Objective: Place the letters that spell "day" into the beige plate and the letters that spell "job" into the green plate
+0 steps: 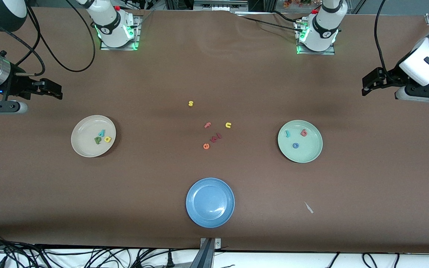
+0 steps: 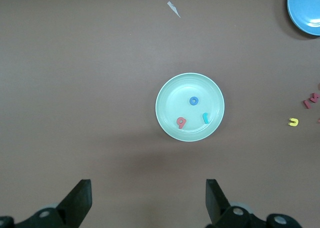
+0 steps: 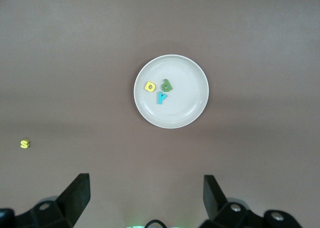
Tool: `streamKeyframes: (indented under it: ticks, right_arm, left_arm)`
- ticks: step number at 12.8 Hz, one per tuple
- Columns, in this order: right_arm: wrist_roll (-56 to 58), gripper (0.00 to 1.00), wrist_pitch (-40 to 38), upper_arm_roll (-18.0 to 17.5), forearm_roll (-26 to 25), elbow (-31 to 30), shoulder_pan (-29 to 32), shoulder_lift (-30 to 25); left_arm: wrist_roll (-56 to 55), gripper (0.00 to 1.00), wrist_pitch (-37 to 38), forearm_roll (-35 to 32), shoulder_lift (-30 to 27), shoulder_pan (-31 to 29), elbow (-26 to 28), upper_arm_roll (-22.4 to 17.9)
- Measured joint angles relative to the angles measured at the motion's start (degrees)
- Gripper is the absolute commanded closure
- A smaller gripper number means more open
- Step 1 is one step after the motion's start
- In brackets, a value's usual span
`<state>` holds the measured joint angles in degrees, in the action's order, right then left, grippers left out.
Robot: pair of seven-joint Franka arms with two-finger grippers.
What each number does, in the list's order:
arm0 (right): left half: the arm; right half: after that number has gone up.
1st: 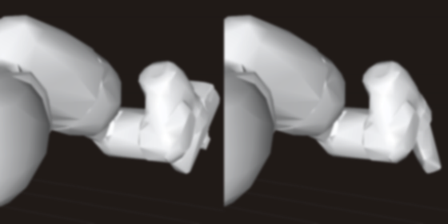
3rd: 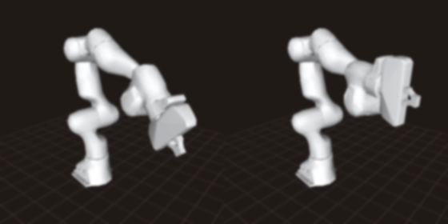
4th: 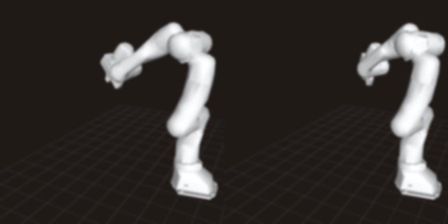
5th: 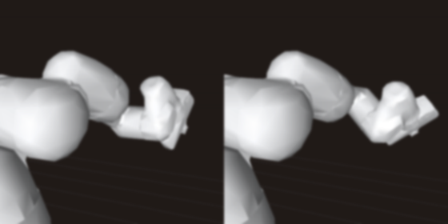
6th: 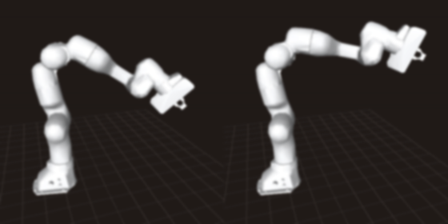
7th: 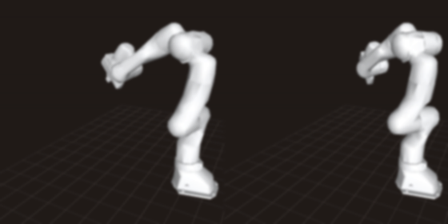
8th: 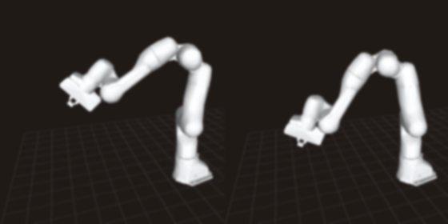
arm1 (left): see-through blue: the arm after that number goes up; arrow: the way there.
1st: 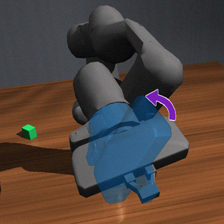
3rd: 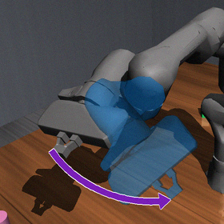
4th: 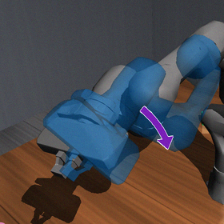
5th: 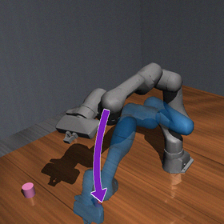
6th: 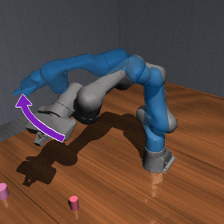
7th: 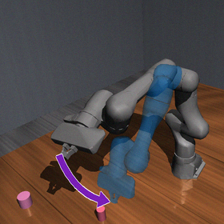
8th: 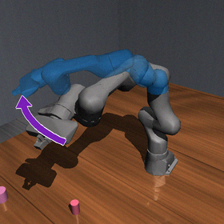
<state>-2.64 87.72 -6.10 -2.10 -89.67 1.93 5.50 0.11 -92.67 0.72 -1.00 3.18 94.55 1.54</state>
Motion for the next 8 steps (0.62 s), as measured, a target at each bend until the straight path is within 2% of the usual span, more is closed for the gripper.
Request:
streamKeyframes:
  ticks: [3, 6, 8]
  right_arm:
    - [-0.02, 0.00, -1.57, 1.20, 0.85, 0.02, 0.05, -0.24]
    - [0.09, 0.00, -2.80, 4.73, 4.24, 0.33, 0.26, -0.28]
    - [0.64, 0.00, -3.27, 4.97, 4.07, 0.85, 0.19, -0.29]
  left_arm:
    - [0.00, 0.00, -0.12, -0.08, 0.61, -0.18, -0.01, -0.17]
    - [0.00, 0.00, -0.18, -0.11, 0.81, -0.19, -0.05, -0.23]
    - [0.00, 0.00, -0.18, -0.11, 0.81, -0.13, -0.14, -0.14]
